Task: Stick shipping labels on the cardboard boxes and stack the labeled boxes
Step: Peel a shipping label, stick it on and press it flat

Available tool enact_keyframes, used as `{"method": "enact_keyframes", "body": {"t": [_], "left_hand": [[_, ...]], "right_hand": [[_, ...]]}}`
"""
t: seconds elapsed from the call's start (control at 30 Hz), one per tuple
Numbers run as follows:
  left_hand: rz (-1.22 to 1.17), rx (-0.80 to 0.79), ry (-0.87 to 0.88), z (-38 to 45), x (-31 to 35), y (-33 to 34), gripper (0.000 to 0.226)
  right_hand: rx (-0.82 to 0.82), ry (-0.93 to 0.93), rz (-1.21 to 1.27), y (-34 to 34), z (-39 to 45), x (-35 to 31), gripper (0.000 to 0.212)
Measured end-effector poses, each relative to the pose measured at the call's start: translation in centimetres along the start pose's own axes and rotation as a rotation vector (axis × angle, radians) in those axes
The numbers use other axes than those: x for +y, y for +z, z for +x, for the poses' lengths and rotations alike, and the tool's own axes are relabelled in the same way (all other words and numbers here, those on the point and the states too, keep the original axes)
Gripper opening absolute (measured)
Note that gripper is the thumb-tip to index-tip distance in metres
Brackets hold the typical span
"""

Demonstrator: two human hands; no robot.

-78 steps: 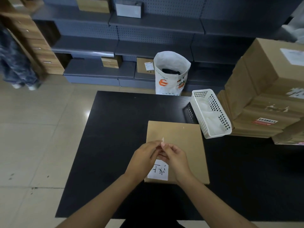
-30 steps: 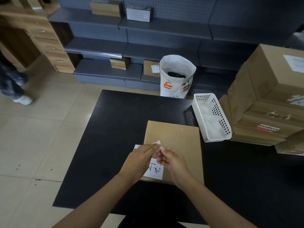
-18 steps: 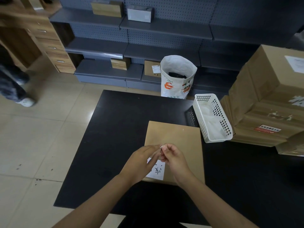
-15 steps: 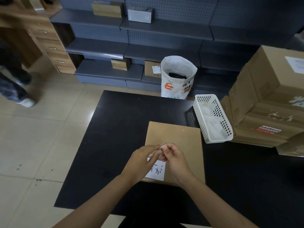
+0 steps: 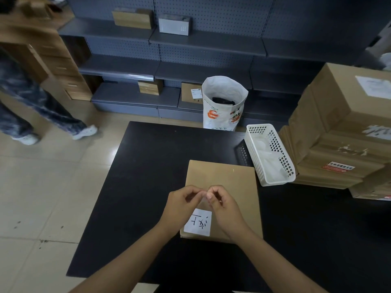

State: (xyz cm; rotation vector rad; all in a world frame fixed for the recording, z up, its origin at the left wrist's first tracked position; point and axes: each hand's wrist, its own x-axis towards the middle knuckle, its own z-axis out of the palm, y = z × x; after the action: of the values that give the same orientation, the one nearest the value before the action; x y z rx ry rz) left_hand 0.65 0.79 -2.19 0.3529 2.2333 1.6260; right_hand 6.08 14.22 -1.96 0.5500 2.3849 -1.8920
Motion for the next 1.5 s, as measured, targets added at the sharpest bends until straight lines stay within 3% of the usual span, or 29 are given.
{"method": "enact_keyframes", "body": {"t": [0.2,0.47,0.63,0.97,1.13,1.3,1.5], "left_hand": [[-0.202,0.179,-0.210,0.9,0.2,0.2,0.013],[-0.426,0.223,-0.303,1.6,1.2,0.5,0.016],[-0.524,0.224,-0.373,2.2,1.3,0.3,0.017],[-0.638,0.386,-0.451,5.8,1.8,-0.2,0.013],[-0.611,0.318,-0.414,8.0,2.4,2.1,0.019],[-0.588,0.357,-0.385,10.4,3.8,5.6,0.020],[-0.528,0.418,-0.370,12.8,5.7,11.9,0.023]], "right_hand": [[0.122,0.183,0.147,0.0,0.0,-0.4,0.014],[0.371,0.372,0.414,-1.0,0.7,0.4,0.008],[0.570,0.402,0.300,-2.4,0.6,1.2,0.011],[0.852,0.386,0.327,-7.8,2.5,3.2,0.013],[0.865,0.391,0.385,-10.5,4.5,3.6,0.015],[0.935,0.343,0.369,-14.4,6.6,4.5,0.016],[0.790,0.063,0.176,-20.9,10.1,4.1,0.026]]}}
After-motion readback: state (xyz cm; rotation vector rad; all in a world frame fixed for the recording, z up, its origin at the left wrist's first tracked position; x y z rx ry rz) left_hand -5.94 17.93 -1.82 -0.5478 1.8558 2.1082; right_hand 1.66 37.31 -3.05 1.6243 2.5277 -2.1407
